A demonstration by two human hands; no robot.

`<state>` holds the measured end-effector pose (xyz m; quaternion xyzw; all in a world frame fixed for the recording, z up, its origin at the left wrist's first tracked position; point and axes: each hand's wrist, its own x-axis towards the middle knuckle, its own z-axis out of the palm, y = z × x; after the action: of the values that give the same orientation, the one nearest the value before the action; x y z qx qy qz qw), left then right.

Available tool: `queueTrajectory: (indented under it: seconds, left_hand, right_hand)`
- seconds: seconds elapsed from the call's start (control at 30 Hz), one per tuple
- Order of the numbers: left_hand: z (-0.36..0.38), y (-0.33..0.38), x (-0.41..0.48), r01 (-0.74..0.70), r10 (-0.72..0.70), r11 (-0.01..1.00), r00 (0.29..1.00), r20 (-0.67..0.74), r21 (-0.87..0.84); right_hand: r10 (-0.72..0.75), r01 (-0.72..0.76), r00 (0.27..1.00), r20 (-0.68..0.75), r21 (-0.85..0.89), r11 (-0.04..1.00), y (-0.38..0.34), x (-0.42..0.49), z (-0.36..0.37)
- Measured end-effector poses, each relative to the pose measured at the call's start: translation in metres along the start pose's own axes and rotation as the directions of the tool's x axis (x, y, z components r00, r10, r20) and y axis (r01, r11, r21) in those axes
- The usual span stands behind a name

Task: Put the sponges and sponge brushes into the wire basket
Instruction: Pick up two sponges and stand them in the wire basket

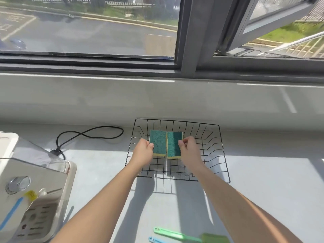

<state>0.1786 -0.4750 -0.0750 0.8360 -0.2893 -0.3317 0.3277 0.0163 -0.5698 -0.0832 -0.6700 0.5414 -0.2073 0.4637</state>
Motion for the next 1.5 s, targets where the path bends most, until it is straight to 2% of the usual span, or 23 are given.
queueTrajectory:
  seconds: [0.2, 0.4, 0.5, 0.57, 0.63, 0.73, 0.8, 0.9, 1.03, 1.5]
  left_hand:
    - [0.017, -0.003, 0.032, 0.029, -0.031, 0.999, 0.998, 0.063, 0.028]
    - [0.03, -0.006, 0.05, 0.1, -0.106, 0.987, 0.994, 0.039, 0.13]
    - [0.031, -0.005, 0.051, 0.083, -0.087, 0.983, 0.996, 0.011, 0.166]
    - [0.028, -0.004, 0.045, 0.026, -0.027, 0.982, 1.0, 0.0, 0.186]
    - [0.022, -0.004, 0.033, -0.1, 0.108, 0.963, 0.994, -0.018, 0.249]
    - [0.004, -0.011, 0.012, -0.325, 0.397, 0.84, 0.914, -0.085, 0.434]
    - [-0.01, -0.021, 0.003, -0.348, 0.488, 0.749, 0.865, -0.114, 0.563]
    - [-0.024, -0.041, -0.002, -0.304, 0.418, 0.701, 0.908, -0.027, 0.645]
    - [-0.022, -0.064, -0.005, -0.302, 0.338, 0.69, 0.938, 0.077, 0.658]
    - [-0.016, -0.072, -0.004, -0.297, 0.324, 0.728, 0.943, 0.072, 0.618]
  right_hand:
    - [0.064, -0.064, 0.998, -0.003, -0.034, 0.997, 0.019, 0.033, 0.016]
    - [0.105, -0.105, 0.994, 0.007, -0.052, 0.993, 0.032, 0.052, 0.027]
    - [0.113, -0.113, 0.994, -0.005, -0.042, 0.993, 0.035, 0.055, 0.03]
    - [0.105, -0.106, 0.994, -0.022, -0.041, 0.993, 0.036, 0.055, 0.032]
    - [0.105, -0.105, 0.994, -0.019, -0.028, 0.994, 0.035, 0.055, 0.034]
    - [0.097, -0.097, 0.995, -0.005, -0.025, 0.995, 0.032, 0.056, 0.036]
    - [0.086, -0.086, 0.996, 0.001, -0.029, 0.996, 0.03, 0.056, 0.038]
    - [0.072, -0.072, 0.997, -0.002, -0.038, 0.997, 0.026, 0.056, 0.042]
    - [0.075, -0.074, 0.997, 0.022, -0.065, 0.995, 0.022, 0.058, 0.052]
    - [0.134, -0.132, 0.99, 0.039, -0.043, 0.99, 0.01, 0.056, 0.067]
